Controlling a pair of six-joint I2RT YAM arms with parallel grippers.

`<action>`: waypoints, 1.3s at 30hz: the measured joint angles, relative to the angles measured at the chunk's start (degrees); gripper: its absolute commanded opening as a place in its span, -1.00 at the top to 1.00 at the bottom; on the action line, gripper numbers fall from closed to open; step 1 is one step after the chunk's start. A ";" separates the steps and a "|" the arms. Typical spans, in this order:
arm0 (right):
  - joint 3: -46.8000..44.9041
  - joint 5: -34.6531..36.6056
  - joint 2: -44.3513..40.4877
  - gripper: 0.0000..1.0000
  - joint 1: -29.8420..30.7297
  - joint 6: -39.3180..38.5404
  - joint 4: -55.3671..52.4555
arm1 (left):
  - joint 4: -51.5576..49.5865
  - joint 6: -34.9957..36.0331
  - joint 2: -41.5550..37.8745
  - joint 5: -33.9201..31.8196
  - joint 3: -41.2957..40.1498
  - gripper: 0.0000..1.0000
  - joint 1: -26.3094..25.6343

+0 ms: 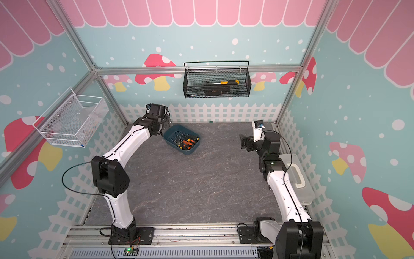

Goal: Take out the screwdriver from the storage box
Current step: Pick up the storage box at the center of the board.

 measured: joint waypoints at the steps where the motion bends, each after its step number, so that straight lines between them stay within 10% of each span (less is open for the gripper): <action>1: 0.52 -1.33 0.74 -0.98 0.37 0.09 -1.31 | -0.72 -1.38 1.75 1.18 0.61 -0.89 0.48; 27: 4.98 -12.28 11.04 -0.96 4.79 -0.94 -12.72 | -5.81 -13.11 15.65 7.08 6.05 -0.49 3.32; 39: 6.88 -13.62 12.11 -0.80 4.87 -1.20 -14.01 | -6.58 -13.09 18.14 7.34 8.33 0.02 3.32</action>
